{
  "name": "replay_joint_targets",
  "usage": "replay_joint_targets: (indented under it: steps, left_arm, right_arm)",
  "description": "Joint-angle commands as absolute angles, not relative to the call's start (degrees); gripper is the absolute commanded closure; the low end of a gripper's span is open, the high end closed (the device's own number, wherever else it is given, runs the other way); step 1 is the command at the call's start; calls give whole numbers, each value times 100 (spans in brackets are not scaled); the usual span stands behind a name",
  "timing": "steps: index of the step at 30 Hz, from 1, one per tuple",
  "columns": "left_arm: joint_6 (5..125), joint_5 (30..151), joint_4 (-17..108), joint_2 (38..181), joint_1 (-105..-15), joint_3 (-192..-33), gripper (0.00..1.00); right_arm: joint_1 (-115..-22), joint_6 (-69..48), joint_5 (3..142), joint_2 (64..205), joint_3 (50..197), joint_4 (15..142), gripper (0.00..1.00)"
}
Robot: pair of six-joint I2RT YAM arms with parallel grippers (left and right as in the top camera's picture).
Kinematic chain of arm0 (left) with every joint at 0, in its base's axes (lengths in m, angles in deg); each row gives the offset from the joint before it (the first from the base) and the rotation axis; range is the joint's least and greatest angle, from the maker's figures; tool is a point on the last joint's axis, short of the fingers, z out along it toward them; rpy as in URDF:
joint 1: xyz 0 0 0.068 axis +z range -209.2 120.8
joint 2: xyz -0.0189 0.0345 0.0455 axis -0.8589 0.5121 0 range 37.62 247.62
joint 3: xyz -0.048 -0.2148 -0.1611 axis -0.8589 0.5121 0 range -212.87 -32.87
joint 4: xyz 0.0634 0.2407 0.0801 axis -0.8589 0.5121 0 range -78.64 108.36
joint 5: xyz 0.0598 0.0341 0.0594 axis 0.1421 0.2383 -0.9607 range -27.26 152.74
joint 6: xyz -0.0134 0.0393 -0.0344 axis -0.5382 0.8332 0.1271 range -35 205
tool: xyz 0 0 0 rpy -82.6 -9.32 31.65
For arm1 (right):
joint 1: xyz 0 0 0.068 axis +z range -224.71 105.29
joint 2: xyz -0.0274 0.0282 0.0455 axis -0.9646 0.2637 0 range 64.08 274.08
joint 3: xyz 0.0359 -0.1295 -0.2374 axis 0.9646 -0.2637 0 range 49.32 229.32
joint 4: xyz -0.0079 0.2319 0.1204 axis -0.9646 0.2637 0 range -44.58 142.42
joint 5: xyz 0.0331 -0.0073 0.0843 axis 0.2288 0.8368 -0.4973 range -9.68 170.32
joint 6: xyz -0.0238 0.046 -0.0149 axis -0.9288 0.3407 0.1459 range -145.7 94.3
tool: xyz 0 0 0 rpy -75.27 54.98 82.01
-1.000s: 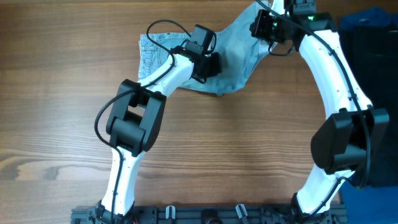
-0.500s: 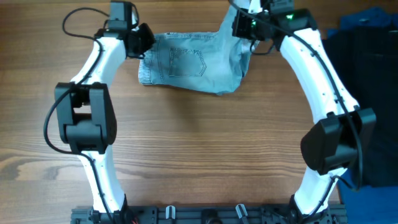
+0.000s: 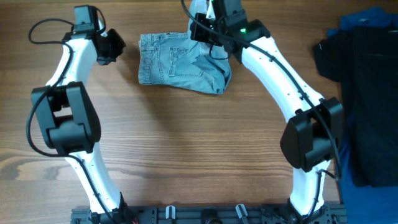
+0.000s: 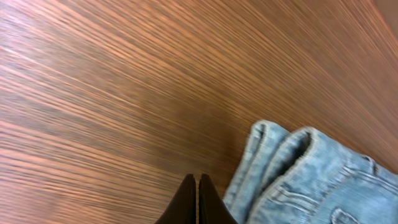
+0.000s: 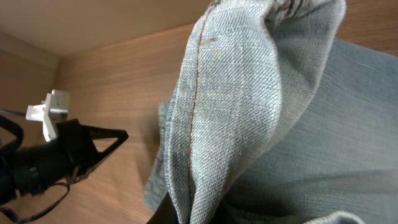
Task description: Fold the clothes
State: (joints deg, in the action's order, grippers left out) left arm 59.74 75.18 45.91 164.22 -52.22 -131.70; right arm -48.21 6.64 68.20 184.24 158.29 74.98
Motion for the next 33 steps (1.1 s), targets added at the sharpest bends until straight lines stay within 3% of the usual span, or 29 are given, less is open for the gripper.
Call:
replay_joint_targets:
  steps: [1,15,23,24,27,28,31,33]
  left_arm:
    - [6234,7199,4777,16289,-5119,-13148,96]
    - [6234,7009,4982,16291,-5119,-13146,96]
    - [6234,7009,5002,16291,-5119,-13146,96]
    - [6234,7007,5002,16291,-5119,-13146,96]
    - [6234,7007,4995,16291,-5119,-13146,96]
    - [6234,7007,4991,16291,-5119,-13146,95]
    - [6234,7009,4975,16291,-5112,-13146,95]
    - [6236,7011,4975,16272,-5075,-13148,96]
  right_arm:
    - [-4639,828,6933,18819,16000,7199,96]
    - [-4077,1199,6566,19676,15995,5863,96]
    - [-3983,1184,6673,19680,15995,5835,93]
    - [-3979,1193,6608,19680,15995,5824,78]
    - [-3951,1182,5959,19680,15995,5641,55]
    - [-3946,1079,5430,19680,15995,5450,33]
    - [-3977,559,4011,19656,15995,4795,9]
    - [-4185,478,3823,19464,16000,4838,5]
